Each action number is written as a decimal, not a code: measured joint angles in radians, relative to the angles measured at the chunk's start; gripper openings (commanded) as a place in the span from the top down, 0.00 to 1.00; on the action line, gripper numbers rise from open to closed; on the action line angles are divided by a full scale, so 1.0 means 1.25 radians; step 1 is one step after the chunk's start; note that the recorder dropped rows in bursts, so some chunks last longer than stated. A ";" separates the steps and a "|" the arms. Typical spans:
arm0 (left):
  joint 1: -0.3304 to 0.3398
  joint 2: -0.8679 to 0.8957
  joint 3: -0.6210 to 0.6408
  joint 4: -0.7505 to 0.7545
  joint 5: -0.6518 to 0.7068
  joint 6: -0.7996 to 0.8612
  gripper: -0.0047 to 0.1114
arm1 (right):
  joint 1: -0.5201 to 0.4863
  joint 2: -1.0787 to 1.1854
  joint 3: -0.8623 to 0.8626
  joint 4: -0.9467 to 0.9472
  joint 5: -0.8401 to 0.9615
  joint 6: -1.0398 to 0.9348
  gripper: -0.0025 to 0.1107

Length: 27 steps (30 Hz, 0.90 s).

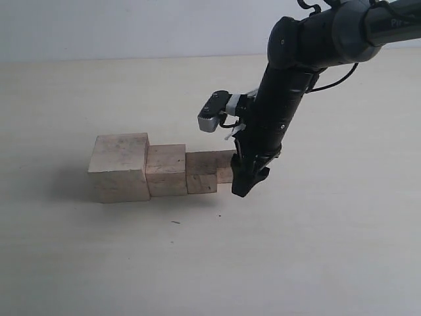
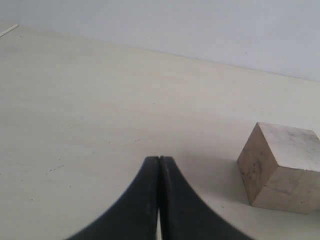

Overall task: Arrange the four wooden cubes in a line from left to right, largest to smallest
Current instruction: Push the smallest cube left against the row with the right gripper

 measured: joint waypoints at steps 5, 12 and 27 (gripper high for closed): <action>0.000 0.000 0.000 0.000 0.000 0.000 0.96 | 0.000 0.000 0.000 -0.043 -0.011 -0.023 0.51; 0.000 0.000 0.000 0.000 0.000 0.000 0.96 | 0.000 0.000 0.000 -0.081 -0.035 -0.025 0.51; 0.000 0.000 0.000 0.000 0.000 0.000 0.96 | 0.000 0.000 0.000 -0.069 -0.119 -0.046 0.51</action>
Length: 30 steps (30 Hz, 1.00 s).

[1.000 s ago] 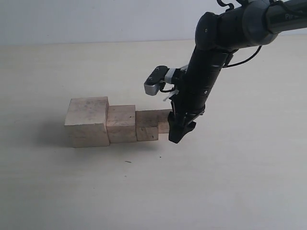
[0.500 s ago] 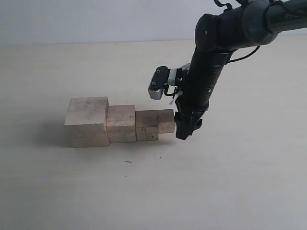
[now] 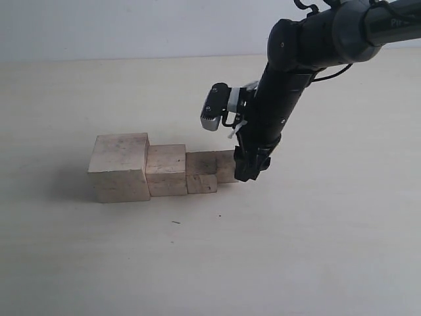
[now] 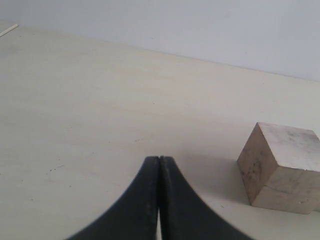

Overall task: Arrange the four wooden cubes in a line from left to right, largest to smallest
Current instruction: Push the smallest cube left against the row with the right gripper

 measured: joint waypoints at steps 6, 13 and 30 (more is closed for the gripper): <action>0.000 0.000 0.000 0.000 0.000 0.000 0.96 | 0.000 0.000 0.000 0.077 0.006 -0.096 0.51; 0.000 0.000 0.000 0.000 0.000 0.000 0.96 | 0.000 0.000 0.000 0.090 0.008 -0.125 0.51; 0.000 0.000 0.000 0.000 0.000 0.000 0.96 | 0.000 0.000 0.000 0.108 0.025 -0.135 0.51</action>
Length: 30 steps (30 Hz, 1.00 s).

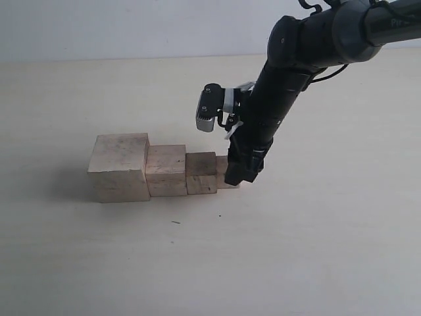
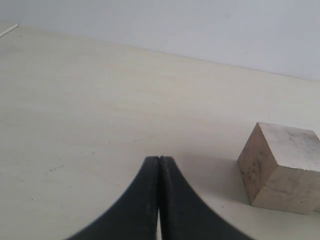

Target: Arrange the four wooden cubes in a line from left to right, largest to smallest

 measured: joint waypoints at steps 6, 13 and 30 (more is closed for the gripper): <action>0.000 0.000 0.000 0.000 0.000 0.000 0.96 | 0.000 0.000 0.000 0.031 0.000 -0.026 0.51; 0.000 0.000 0.000 0.000 0.000 0.000 0.96 | 0.000 0.000 0.000 0.031 0.000 -0.026 0.51; 0.000 0.000 0.000 0.000 0.000 0.000 0.96 | 0.000 -0.067 0.000 0.031 0.002 -0.021 0.51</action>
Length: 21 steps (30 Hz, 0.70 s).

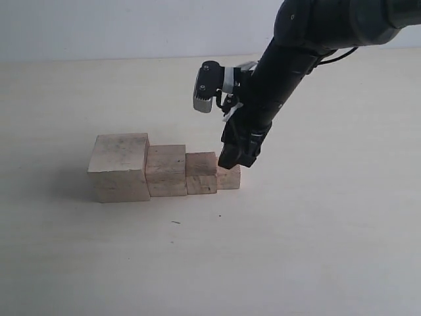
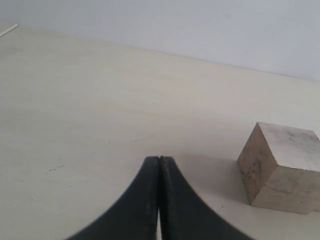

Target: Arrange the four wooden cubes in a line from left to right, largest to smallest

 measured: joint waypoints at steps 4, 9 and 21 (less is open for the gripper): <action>0.000 0.000 0.000 0.000 0.000 0.000 0.96 | 0.000 -0.050 0.000 -0.028 0.000 0.096 0.51; 0.000 0.000 0.000 0.000 0.000 0.000 0.96 | 0.000 -0.130 0.001 -0.037 0.021 0.376 0.98; 0.000 0.000 0.000 0.000 0.000 0.000 0.96 | 0.000 -0.513 0.253 0.067 -0.227 0.636 0.98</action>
